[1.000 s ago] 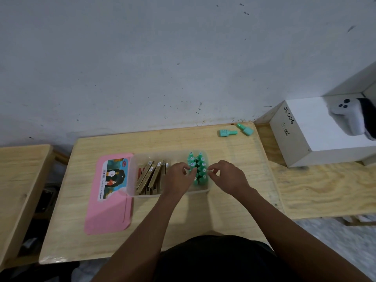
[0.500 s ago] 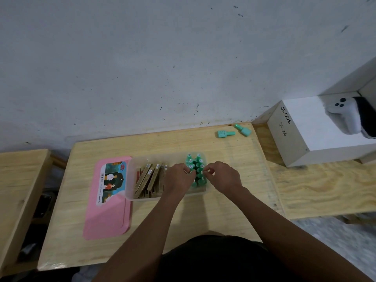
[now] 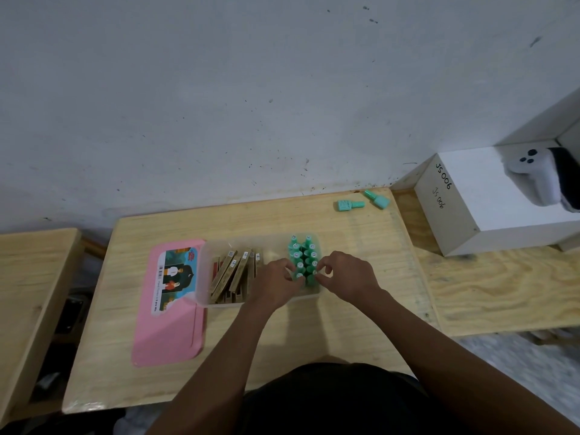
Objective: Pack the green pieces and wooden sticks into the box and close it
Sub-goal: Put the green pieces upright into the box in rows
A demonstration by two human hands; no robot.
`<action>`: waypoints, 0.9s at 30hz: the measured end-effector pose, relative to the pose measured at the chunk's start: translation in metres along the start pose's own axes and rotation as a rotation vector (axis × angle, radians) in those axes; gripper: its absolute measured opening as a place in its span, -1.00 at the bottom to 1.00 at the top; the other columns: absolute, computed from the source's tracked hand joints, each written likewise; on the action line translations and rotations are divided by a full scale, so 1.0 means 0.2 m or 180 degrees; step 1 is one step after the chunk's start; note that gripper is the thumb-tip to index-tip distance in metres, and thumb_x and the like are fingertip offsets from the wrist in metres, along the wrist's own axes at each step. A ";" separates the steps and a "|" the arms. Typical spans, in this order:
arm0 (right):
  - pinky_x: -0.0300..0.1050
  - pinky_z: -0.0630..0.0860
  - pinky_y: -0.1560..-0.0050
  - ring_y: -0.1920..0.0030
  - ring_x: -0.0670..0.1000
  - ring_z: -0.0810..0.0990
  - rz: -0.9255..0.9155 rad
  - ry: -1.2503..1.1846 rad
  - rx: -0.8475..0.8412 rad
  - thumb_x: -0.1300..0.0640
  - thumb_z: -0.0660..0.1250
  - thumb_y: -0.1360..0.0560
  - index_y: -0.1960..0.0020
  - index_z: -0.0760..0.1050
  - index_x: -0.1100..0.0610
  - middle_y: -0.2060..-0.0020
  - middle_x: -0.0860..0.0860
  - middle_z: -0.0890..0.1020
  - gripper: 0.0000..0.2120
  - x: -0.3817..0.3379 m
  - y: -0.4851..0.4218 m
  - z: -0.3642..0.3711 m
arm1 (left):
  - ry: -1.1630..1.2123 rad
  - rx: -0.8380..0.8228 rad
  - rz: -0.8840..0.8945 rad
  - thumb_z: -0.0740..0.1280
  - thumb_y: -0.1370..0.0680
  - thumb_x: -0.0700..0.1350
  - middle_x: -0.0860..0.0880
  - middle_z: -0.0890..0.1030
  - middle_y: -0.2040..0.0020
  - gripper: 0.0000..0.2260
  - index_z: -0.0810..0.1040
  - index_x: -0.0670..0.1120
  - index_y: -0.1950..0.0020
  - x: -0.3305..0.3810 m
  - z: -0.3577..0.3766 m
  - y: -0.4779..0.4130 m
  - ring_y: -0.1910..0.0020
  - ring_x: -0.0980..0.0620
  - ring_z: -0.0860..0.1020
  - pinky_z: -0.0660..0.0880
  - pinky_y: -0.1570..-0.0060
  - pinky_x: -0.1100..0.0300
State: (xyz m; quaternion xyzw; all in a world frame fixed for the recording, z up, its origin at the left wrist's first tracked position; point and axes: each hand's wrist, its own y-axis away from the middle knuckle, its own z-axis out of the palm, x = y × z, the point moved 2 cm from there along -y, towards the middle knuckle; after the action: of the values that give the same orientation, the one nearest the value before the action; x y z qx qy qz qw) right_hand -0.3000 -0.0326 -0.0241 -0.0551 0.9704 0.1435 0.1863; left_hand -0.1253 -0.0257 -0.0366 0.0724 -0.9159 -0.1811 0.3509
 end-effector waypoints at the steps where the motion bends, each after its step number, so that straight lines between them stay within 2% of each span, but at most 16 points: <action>1: -0.16 0.44 0.12 0.03 -0.08 0.59 -0.0024 0.0033 -0.0005 -0.16 0.32 -0.50 -0.11 0.59 -0.13 -0.03 -0.12 0.60 -0.76 0.00 0.00 0.00 | 0.0013 -0.0041 0.0024 0.45 -0.40 0.05 0.03 0.65 0.15 -0.76 0.60 0.01 -0.01 -0.01 0.00 0.00 0.25 0.08 0.57 0.45 0.25 0.23; 3: -0.15 0.45 0.11 0.03 -0.07 0.59 -0.0037 0.0066 -0.0024 -0.16 0.31 -0.50 -0.12 0.59 -0.13 -0.04 -0.12 0.60 -0.76 -0.01 -0.01 -0.01 | 0.0069 -0.0049 0.0070 0.45 -0.41 0.00 0.00 0.67 0.12 -0.78 0.61 -0.02 -0.02 -0.01 0.02 0.00 0.22 0.06 0.58 0.51 0.19 0.19; 8: -0.18 0.40 0.15 0.03 -0.09 0.59 0.0018 0.0038 -0.0048 -0.17 0.32 -0.49 -0.10 0.60 -0.14 -0.03 -0.13 0.60 -0.77 0.00 -0.01 -0.02 | 0.0131 0.0104 0.0099 0.43 -0.44 -0.04 0.02 0.64 0.18 -0.83 0.62 -0.05 0.01 0.02 0.04 0.00 0.27 0.09 0.55 0.39 0.31 0.28; 12: -0.16 0.42 0.13 0.04 -0.08 0.59 0.0011 0.0047 -0.0041 -0.17 0.31 -0.50 -0.09 0.59 -0.14 -0.02 -0.12 0.60 -0.77 0.00 0.00 -0.01 | 0.0165 0.0198 0.0110 0.42 -0.45 -0.05 0.05 0.60 0.24 -0.86 0.61 -0.07 0.04 0.02 0.05 0.01 0.27 0.10 0.54 0.40 0.31 0.27; 27: -0.16 0.40 0.14 0.05 -0.08 0.59 0.0036 -0.0057 0.0022 -0.15 0.29 -0.52 -0.11 0.58 -0.11 0.01 -0.12 0.60 -0.77 0.00 0.01 0.01 | 0.0223 0.0293 0.0162 0.43 -0.45 -0.07 -0.05 0.66 0.14 -0.82 0.62 -0.11 0.01 0.01 0.06 0.01 0.23 0.09 0.57 0.39 0.32 0.30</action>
State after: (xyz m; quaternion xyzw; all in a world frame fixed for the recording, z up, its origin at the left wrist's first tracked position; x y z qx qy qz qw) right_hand -0.3005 -0.0306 -0.0249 -0.0476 0.9695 0.1418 0.1943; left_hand -0.1349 -0.0206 -0.0437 0.0714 -0.9119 -0.1271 0.3836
